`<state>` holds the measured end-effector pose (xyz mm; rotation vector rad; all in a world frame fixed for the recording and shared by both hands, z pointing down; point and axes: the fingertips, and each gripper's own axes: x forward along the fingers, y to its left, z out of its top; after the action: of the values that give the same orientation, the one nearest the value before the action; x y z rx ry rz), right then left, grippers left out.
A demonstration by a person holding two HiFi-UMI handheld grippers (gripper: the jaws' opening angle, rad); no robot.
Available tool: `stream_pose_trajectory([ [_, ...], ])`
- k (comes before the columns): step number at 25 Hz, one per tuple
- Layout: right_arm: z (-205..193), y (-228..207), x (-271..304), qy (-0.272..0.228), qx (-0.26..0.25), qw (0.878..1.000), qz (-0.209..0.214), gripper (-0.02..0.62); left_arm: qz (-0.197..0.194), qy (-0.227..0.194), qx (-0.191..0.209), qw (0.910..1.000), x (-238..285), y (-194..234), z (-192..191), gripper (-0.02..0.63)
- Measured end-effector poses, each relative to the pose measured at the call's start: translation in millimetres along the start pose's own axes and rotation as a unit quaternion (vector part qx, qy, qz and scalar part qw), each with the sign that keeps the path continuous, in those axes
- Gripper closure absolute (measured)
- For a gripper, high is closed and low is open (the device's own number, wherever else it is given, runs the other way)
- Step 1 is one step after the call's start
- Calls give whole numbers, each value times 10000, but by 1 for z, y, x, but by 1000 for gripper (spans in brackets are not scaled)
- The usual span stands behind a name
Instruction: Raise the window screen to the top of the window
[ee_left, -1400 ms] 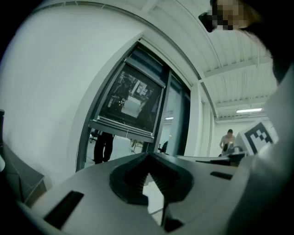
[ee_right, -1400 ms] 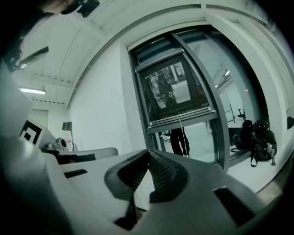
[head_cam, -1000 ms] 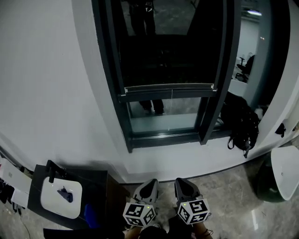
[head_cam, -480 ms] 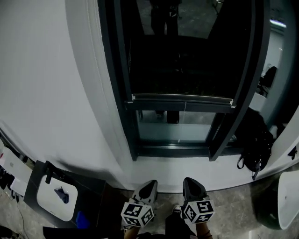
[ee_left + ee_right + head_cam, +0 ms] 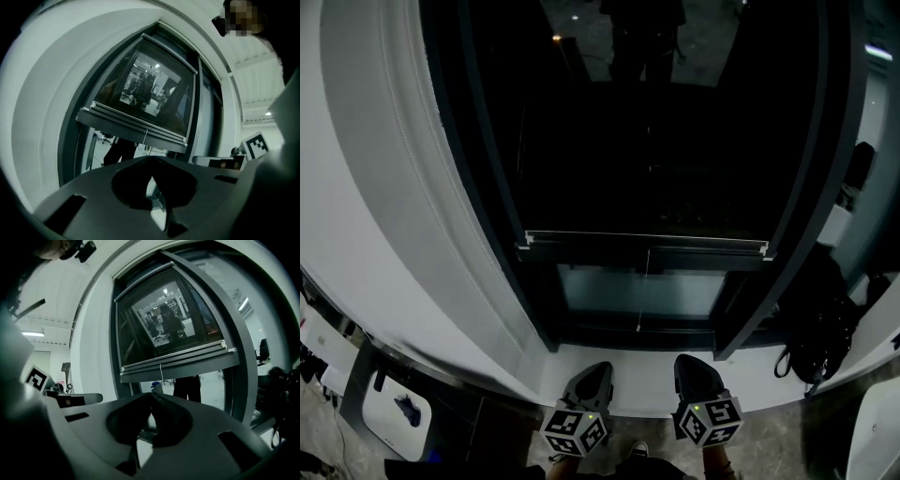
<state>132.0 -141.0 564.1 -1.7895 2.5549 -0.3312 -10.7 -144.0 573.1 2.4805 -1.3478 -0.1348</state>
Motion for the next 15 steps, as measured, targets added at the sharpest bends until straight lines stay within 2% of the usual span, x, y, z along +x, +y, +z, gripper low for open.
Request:
stream_pose_trajectory([
  [6, 25, -47, 48, -62, -191, 9995, 228, 586, 127, 23, 413, 9991, 50, 8, 11, 606],
  [11, 61, -64, 94, -48, -645, 9964, 549, 584, 117, -31, 623, 9980, 84, 27, 47, 606],
  [15, 91, -75, 119, -129, -1041, 9927, 603, 584, 51, -48, 1245, 9922, 110, 42, 81, 606],
])
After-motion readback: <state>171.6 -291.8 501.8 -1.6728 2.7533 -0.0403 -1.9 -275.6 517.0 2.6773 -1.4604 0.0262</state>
